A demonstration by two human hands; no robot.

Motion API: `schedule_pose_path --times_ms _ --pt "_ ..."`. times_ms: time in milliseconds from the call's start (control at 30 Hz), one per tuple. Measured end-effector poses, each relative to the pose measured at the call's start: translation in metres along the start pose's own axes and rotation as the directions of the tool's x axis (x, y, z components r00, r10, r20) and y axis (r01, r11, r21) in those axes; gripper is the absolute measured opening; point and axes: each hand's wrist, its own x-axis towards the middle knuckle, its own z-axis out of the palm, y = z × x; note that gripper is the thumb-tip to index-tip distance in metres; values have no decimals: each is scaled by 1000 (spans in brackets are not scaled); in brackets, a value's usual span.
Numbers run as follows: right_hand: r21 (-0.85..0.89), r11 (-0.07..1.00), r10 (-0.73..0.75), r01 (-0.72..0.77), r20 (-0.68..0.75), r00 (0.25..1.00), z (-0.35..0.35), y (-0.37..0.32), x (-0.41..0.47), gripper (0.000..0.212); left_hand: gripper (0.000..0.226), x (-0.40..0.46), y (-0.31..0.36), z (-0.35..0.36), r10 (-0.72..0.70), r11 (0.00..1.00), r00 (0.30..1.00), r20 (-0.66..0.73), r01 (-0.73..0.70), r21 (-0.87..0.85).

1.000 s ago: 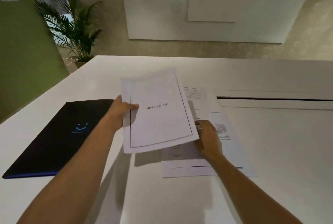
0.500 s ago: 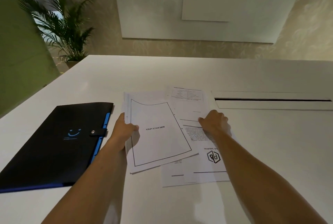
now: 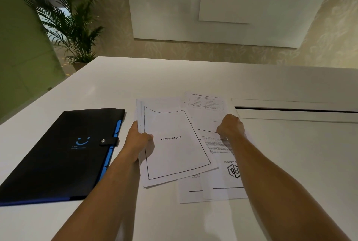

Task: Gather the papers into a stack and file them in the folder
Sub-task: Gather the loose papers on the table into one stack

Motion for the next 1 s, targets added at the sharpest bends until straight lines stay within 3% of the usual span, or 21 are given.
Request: schedule_pose_path --times_ms 133,200,267,467,733,1000 --pt "118 991 57 -57 11 998 2 3 2 3 57 1 -1 0 -3 1000 1000 -5 3 -2" --pt "166 983 76 -76 3 997 6 3 2 13 57 1 -1 -1 -1 1000 1000 -4 1 -7" --pt "141 989 49 -45 -22 999 9 1 0 2 56 0 -1 -1 -1 1000 1000 -2 1 -28" --pt "-12 999 43 -43 -22 999 11 -6 1 27 58 0 -4 -2 0 999 1000 -1 0 -46" --pt "36 999 4 -4 -16 1000 10 -3 7 47 56 4 -7 0 23 999 1000 -6 -23 -34" --pt "198 974 104 -110 41 994 12 -7 7 56 56 5 -7 0 22 999 1000 -3 -23 -35"
